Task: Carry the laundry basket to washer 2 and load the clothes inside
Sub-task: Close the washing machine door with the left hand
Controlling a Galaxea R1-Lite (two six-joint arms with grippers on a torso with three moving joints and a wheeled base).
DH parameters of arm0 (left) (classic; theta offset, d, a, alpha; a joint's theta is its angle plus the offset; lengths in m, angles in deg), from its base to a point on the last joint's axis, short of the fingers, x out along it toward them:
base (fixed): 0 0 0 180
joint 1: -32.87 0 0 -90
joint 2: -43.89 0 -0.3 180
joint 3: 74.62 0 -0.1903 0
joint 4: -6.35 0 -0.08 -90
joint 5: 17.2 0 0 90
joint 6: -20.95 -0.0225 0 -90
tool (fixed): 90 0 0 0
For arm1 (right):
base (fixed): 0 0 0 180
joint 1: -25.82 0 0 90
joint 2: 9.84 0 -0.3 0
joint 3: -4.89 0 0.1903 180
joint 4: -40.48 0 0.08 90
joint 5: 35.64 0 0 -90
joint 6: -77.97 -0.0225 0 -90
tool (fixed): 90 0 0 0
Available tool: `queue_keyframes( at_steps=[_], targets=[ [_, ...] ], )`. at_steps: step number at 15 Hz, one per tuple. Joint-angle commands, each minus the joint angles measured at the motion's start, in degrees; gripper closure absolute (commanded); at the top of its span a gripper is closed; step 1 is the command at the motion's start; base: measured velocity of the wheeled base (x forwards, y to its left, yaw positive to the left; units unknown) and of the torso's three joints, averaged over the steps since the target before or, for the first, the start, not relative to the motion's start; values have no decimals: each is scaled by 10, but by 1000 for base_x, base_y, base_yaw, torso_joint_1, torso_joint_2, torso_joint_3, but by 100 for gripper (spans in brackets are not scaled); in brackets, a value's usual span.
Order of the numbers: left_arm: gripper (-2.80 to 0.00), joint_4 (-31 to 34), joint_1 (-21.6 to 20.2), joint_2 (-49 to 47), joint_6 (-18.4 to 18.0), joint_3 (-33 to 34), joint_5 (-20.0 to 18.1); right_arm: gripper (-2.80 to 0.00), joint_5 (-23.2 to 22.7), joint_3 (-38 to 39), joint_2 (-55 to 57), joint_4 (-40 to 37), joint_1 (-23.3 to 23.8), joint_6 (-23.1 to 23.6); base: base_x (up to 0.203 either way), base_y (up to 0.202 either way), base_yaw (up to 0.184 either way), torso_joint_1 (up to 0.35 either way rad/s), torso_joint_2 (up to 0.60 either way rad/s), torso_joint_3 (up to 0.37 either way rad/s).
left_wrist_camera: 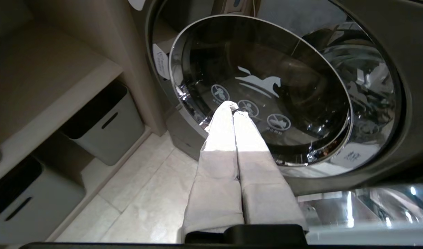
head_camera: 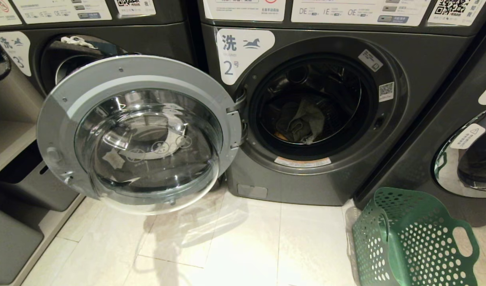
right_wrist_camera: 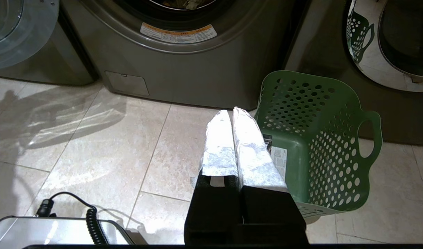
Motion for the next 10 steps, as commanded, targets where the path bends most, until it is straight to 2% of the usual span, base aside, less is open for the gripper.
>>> queue_keyframes(
  at_steps=[1, 3, 5, 8, 10],
  targets=[
    [0, 3, 0, -85, 56, -67, -28, 0, -1, 0, 1, 0, 0, 1, 0, 0, 0, 0, 0, 0],
    [0, 13, 1, -95, 86, -74, -81, 0, 0, 0, 1, 0, 0, 0, 0, 0, 0, 0, 0, 0],
    [0, 46, 1, -93, 104, -75, -112, 0, 0, 0, 1, 0, 0, 1, 0, 0, 0, 0, 0, 0],
    [0, 119, 4, -87, 137, -75, -123, 0, 0, 0, 1, 0, 0, 0, 0, 0, 0, 0, 0, 0],
    [0, 131, 10, -86, 155, -75, -124, 0, 0, 0, 1, 0, 0, -1, 0, 0, 0, 0, 0, 0]
  ],
)
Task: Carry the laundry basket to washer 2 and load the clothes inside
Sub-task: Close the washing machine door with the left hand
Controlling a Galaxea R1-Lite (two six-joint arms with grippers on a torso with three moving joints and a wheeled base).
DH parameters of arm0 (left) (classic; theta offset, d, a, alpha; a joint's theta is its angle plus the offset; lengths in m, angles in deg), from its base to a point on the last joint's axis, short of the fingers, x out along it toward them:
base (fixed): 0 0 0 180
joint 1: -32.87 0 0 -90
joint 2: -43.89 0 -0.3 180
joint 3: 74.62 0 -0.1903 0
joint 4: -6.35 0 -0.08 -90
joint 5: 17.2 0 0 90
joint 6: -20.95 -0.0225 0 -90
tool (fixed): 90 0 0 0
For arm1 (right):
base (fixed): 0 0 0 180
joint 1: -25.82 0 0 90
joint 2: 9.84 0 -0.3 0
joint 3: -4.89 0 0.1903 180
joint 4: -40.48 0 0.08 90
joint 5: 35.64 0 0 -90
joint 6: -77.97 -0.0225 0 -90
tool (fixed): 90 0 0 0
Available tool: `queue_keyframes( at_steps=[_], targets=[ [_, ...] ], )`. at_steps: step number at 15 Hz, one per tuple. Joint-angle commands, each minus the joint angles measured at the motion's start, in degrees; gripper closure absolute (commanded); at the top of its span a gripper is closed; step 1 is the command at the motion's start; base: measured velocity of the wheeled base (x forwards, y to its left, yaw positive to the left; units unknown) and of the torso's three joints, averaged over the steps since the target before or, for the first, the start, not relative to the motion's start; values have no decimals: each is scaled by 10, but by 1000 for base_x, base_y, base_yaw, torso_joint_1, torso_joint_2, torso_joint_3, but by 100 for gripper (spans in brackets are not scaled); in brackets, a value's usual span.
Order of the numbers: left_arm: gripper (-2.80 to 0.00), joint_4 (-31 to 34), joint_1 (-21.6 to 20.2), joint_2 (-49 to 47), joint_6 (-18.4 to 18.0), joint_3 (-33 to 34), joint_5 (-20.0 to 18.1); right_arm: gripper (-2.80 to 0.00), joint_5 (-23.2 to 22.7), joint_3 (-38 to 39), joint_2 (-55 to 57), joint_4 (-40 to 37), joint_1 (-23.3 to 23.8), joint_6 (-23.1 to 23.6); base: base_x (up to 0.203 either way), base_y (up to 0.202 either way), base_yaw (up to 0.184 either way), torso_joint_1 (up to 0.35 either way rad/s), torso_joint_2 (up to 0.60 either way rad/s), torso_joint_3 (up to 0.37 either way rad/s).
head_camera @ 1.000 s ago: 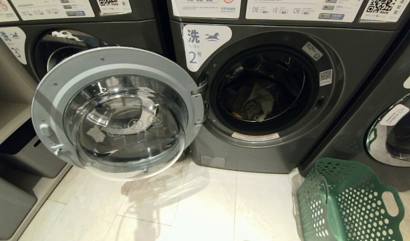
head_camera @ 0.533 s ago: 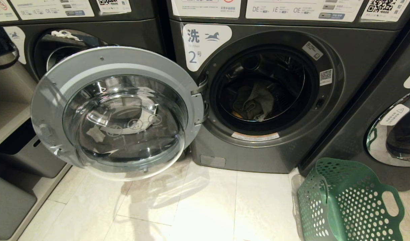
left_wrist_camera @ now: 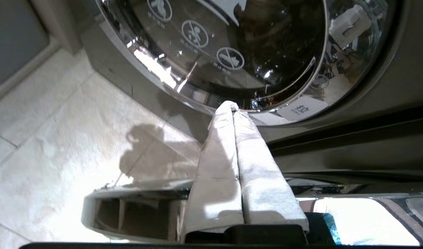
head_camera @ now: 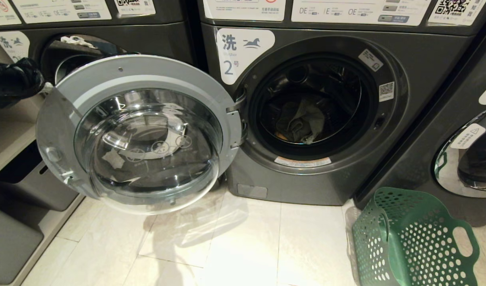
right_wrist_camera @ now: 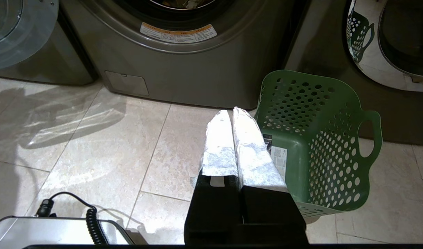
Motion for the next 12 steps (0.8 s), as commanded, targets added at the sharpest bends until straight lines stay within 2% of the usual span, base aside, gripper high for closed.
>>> queue_keyframes(
  at_steps=[1, 4, 6, 7, 9, 12],
  targets=[
    [0, 10, 9, 6, 8, 0, -1, 0, 0, 0, 1, 0, 0, -3, 0, 0, 0, 0, 0, 0],
    [0, 73, 35, 28, 10, 0, -6, 0, 0, 0, 1, 1, 0, -6, 0, 0, 0, 0, 0, 0],
    [0, 135, 47, 52, 16, 0, -57, 0, 0, 0, 1, 2, 0, -15, 0, 0, 0, 0, 0, 0],
    [0, 160, 57, 61, 23, 0, -65, 0, 1, 0, 1, 3, 0, -21, 0, 0, 0, 0, 0, 0],
    [0, 191, 72, 78, 37, 1, -67, 0, 6, 0, 1, 3, 0, -28, 0, 0, 0, 0, 0, 0],
    [0, 289, 132, 126, 58, 1, -72, 0, 14, 0, 1, 4, 0, -37, 0, 0, 0, 0, 0, 0]
  ],
)
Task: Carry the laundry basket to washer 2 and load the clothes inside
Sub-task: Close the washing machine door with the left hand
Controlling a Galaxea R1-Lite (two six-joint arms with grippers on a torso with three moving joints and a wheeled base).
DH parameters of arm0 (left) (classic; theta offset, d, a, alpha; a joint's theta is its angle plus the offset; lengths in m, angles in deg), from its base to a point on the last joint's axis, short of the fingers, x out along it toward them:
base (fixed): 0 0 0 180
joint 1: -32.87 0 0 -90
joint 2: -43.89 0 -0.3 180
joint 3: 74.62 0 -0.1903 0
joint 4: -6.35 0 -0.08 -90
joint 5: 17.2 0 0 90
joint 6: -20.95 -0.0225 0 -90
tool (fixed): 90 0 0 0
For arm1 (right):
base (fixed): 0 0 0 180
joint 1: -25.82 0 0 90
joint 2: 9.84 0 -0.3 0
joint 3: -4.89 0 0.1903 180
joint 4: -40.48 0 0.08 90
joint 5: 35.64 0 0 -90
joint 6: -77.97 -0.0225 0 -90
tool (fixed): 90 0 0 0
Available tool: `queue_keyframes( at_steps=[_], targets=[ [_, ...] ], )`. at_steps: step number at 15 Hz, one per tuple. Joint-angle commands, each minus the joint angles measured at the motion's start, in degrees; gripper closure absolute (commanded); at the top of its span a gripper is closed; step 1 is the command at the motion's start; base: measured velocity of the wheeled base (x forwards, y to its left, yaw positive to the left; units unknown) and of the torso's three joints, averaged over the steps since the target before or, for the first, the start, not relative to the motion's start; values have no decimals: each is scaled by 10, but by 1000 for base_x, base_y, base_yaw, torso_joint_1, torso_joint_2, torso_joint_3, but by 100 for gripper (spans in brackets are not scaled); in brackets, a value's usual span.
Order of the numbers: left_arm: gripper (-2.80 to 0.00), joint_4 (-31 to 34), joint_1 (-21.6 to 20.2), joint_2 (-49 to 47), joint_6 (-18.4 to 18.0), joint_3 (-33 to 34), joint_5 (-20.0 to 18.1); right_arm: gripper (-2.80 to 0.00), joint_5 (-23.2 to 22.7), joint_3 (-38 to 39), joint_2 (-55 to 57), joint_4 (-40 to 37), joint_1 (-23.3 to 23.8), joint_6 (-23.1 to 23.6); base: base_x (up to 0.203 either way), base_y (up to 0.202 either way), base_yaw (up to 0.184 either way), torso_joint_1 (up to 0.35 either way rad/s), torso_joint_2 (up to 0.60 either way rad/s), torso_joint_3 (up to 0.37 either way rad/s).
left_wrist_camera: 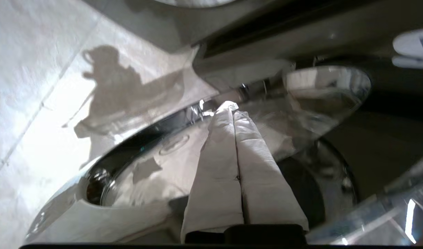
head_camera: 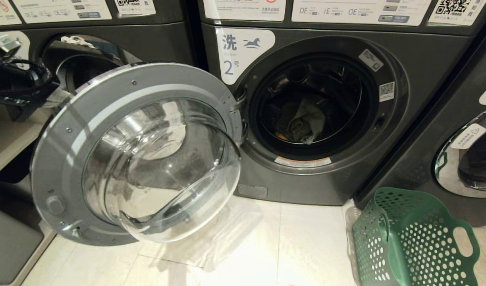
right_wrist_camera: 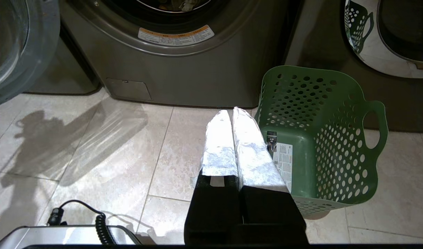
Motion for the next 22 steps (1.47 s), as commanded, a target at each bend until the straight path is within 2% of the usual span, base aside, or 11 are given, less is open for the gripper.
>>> queue_keyframes(
  at_steps=[1, 5, 12, 14, 16, 19, 22],
  targets=[
    [0, 66, 59, 55, 21, 0, -5, 0, 1, 0, 1, 1, 0, -1, 0, 0, 0, 0, 0, 0],
    [0, 96, 194, 108, 95, 0, -5, 0, 1, 0, 1, 1, 0, -1, 0, 0, 0, 0, 0, 0],
    [0, 128, 402, 126, 177, 4, -4, 0, 0, 0, 1, 0, 0, -1, 0, 0, 0, 0, 0, 0],
    [0, 124, 444, 118, 191, 18, -1, 0, 1, 0, 1, 0, 0, -2, 0, 0, 0, 0, 0, 0],
    [0, 122, 454, 121, 193, 19, 28, 0, 0, 0, 1, 0, 0, -2, 0, 0, 0, 0, 0, 0],
    [0, 122, 457, 146, 193, 19, 124, 0, -3, -4, 1, -4, 0, 15, 0, 0, 0, 0, 0, 0],
    [0, 126, 490, 220, 192, 33, 184, 0, -30, -90, 80, -47, 0, 21, 0, 0, 0, 0, 0, 0]
  ],
)
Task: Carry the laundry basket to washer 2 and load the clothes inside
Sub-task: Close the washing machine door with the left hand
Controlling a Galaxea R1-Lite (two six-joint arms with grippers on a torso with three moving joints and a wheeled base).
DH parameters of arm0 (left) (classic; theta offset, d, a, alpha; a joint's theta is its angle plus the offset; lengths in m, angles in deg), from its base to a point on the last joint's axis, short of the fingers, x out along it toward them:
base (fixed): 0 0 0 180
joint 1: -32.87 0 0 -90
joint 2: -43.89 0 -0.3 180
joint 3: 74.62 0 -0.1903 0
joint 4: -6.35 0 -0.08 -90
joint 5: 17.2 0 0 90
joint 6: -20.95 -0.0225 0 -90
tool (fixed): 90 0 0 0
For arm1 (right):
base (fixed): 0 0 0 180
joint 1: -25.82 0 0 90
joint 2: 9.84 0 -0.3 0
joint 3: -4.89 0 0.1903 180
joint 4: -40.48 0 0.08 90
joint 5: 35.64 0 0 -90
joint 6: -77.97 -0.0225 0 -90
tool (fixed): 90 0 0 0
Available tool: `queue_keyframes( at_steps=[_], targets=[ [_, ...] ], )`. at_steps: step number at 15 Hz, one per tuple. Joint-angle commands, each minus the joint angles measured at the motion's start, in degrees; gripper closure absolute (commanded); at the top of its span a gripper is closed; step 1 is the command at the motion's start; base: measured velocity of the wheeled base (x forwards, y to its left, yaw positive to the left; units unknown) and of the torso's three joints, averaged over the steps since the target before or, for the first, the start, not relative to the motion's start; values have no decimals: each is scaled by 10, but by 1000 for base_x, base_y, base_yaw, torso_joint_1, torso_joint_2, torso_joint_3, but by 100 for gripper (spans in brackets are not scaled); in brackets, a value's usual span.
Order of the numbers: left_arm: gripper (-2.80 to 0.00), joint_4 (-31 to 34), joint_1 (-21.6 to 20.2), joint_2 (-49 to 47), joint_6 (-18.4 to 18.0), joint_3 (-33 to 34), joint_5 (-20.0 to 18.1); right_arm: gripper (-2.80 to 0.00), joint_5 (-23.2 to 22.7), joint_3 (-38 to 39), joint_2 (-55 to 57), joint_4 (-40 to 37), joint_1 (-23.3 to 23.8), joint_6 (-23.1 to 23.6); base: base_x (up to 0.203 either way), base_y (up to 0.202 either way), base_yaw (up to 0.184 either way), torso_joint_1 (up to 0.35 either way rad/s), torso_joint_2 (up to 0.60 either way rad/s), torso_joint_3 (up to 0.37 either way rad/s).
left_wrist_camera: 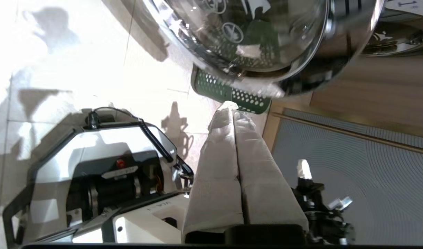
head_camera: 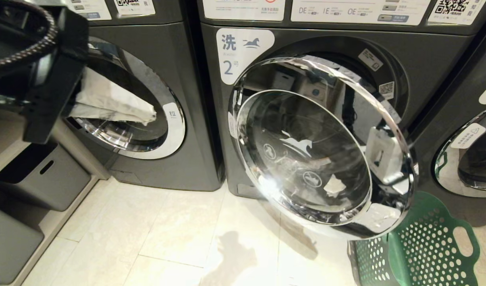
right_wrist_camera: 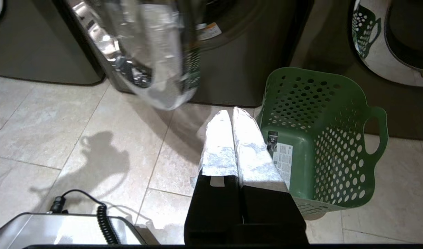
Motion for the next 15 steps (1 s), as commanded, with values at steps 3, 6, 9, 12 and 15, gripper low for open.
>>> queue_keyframes(
  at_steps=[3, 6, 9, 12, 15],
  targets=[
    [0, 5, 34, 155, 2, 54, 52, 0, -27, -140, 305, -22, -1, -39, 0, 0, 0, 0, 0, 0],
    [0, 4, 31, 252, 1, 151, 87, 0, -20, -217, 596, 60, -2, -72, 0, 0, 0, 0, 0, 0],
    [0, -16, -17, 322, 5, 304, 104, 0, -2, -287, 830, 204, -4, -86, 0, 0, 0, 0, 0, 0],
    [0, -88, -190, 372, 8, 411, 107, 0, 39, -348, 979, 332, -2, -93, 0, 0, 0, 0, 0, 0],
    [0, -132, -330, 485, -20, 521, 108, 0, 102, -376, 1077, 459, 9, -83, 0, 0, 0, 0, 0, 0]
  ],
)
